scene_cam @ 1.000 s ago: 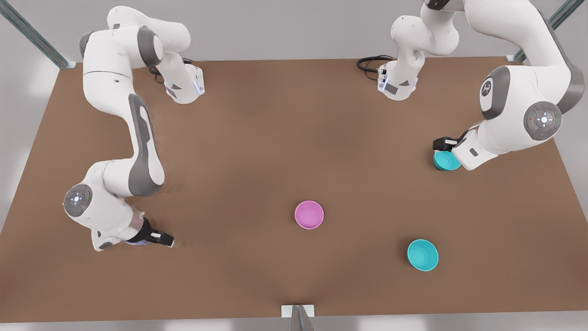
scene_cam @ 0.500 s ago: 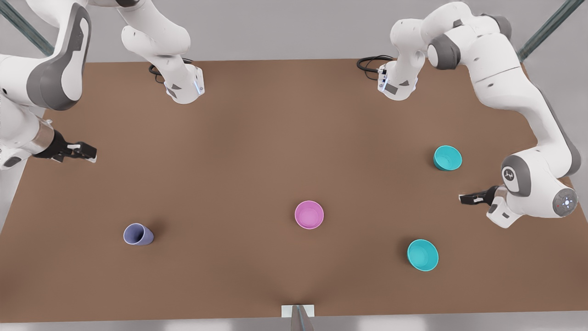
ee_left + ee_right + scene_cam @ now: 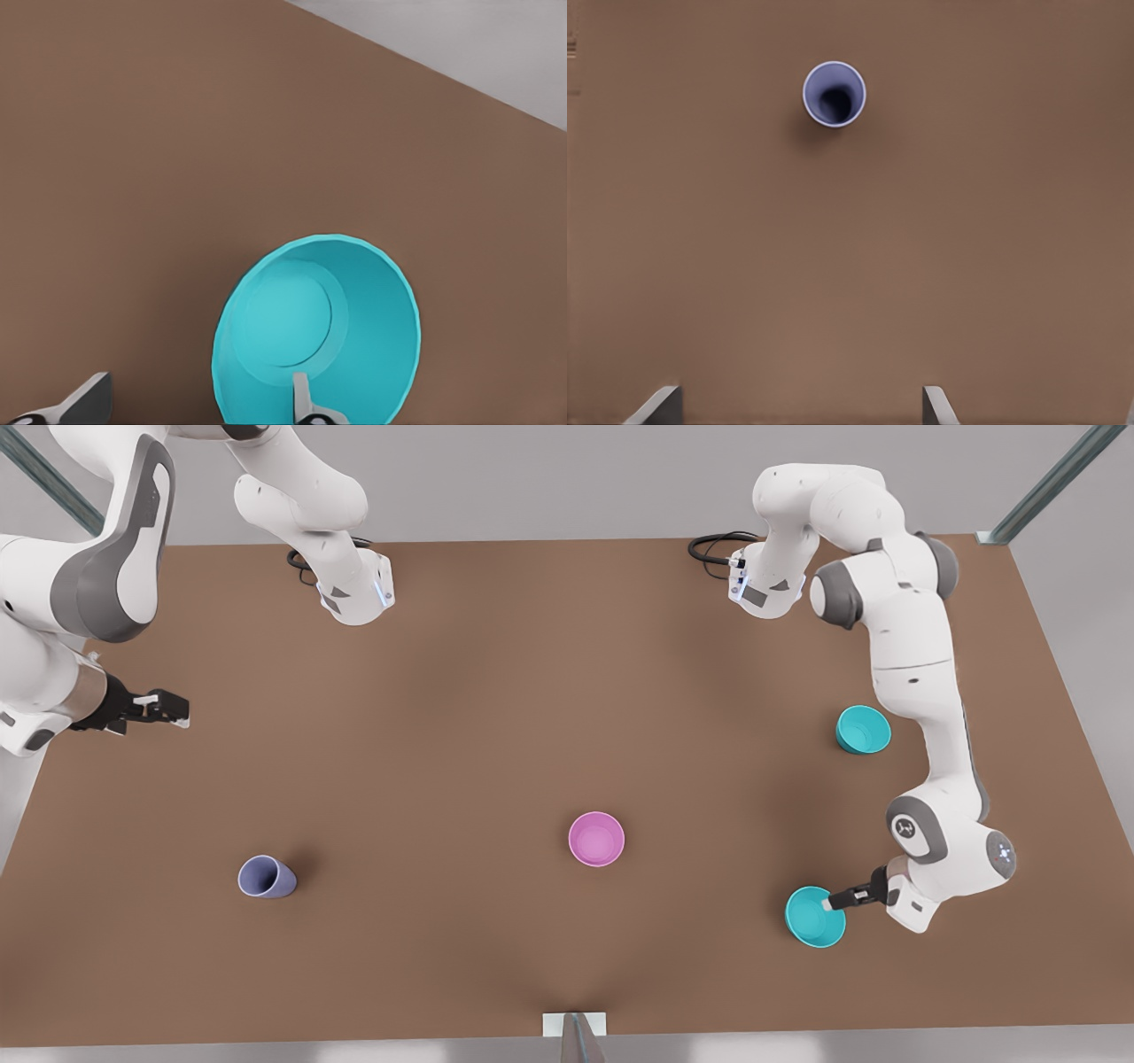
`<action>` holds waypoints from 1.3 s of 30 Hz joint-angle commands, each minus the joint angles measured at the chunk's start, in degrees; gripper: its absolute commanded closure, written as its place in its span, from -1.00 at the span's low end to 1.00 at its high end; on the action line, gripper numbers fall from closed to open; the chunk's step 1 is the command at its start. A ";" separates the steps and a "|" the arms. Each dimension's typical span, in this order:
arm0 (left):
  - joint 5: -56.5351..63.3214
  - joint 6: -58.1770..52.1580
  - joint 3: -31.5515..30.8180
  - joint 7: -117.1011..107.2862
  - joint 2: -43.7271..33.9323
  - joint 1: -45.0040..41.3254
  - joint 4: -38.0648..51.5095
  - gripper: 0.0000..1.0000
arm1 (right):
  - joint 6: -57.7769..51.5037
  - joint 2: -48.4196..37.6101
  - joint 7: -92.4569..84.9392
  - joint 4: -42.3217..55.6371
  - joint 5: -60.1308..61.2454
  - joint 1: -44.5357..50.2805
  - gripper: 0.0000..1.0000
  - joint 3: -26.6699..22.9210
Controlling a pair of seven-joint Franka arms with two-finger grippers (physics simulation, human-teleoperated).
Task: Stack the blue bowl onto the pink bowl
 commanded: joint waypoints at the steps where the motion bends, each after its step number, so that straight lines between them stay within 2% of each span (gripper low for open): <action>1: -0.72 4.13 -0.23 0.59 0.54 -0.06 -0.01 -1.00 | -0.29 -0.06 -5.84 0.03 0.05 -0.04 -1.00 -0.03; 4: -0.36 4.13 -0.50 -0.38 1.77 -0.24 -0.10 -0.99 | -0.29 -0.06 -5.84 0.03 0.05 -0.04 -1.00 -0.03; 5: -0.19 4.04 -0.50 -1.43 1.68 -0.50 -0.01 -0.21 | -0.29 -0.06 -5.84 0.03 0.05 -0.04 -1.00 -0.03; 6: -0.01 3.43 -0.50 -2.22 1.33 -0.59 -0.01 0.24 | -0.29 -0.06 -5.75 0.03 0.05 -0.04 -1.00 -0.03; 8: -0.01 3.08 -0.50 -3.89 0.80 -0.68 -0.01 0.57 | -0.38 -0.06 -5.75 0.03 0.05 -0.04 -1.00 -0.03; 16: 0.08 2.99 -0.50 -6.97 0.98 -1.65 -0.10 0.57 | -0.29 0.03 -5.66 0.03 0.05 -0.04 -1.00 -0.03; 20: 0.16 1.50 -0.50 -15.31 -0.78 -2.70 0.07 0.57 | -0.29 0.12 -5.66 0.03 0.05 -0.04 -1.00 -0.03; 22: 0.25 -3.95 -0.32 -25.33 -3.33 -6.21 0.43 0.57 | -0.29 0.12 -5.66 0.03 0.14 -0.04 -1.00 -0.03; 24: 8.07 -11.33 -0.23 -39.56 -6.32 -14.38 0.60 0.57 | -0.29 0.12 -5.66 0.03 0.14 -0.04 -1.00 -0.03; 27: 9.48 -12.39 -0.23 -53.89 -6.05 -25.72 0.60 0.57 | -0.12 0.12 -5.66 0.03 0.14 -0.04 -1.00 -0.03; 30: 9.30 -19.33 -3.39 -65.32 -6.84 -26.08 3.94 0.57 | -0.12 0.12 -5.66 0.03 0.14 -0.04 -1.00 -0.03; 39: 8.07 -13.18 -7.79 -69.99 -5.09 -27.05 4.73 0.57 | -0.12 0.12 -5.58 -0.06 0.31 -0.13 -1.00 -0.03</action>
